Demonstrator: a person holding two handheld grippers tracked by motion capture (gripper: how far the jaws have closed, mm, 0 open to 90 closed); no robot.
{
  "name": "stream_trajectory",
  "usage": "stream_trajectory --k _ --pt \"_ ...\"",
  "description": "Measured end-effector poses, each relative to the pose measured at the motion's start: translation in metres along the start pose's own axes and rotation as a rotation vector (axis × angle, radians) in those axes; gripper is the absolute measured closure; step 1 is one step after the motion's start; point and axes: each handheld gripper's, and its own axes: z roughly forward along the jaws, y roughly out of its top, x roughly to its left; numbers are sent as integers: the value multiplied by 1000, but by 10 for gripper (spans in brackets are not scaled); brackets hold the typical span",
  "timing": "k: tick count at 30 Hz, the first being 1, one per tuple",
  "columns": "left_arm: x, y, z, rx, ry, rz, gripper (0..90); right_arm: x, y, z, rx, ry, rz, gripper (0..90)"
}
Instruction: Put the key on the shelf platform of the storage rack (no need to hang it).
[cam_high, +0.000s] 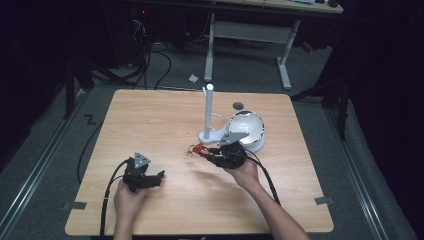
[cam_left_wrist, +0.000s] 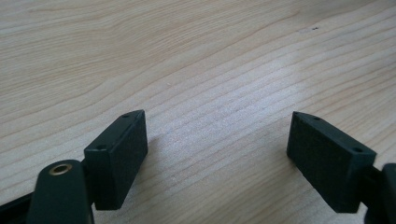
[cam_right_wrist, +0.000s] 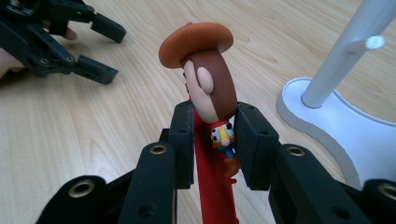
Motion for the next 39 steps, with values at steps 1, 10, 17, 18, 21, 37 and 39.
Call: stream_trajectory --k 1,10,17,18,21,37,39 --pt "0 0 0 0 0 0 207 0 0 -3 -4 1 4 700" --pt "0 0 0 0 1 0 207 0 -6 -27 -26 6 14 700" --pt "0 0 0 0 1 1 206 -2 -16 -47 -44 0 36 699" --pt "0 0 0 0 1 1 206 -2 -16 -47 -44 0 36 699" --pt "0 0 0 1 0 1 205 -4 -22 -54 -45 -12 45 700" --pt "0 0 0 1 2 2 206 -17 -49 -111 -80 -75 94 699" --pt "0 0 0 2 2 2 206 -20 -53 -119 -88 -90 113 699"
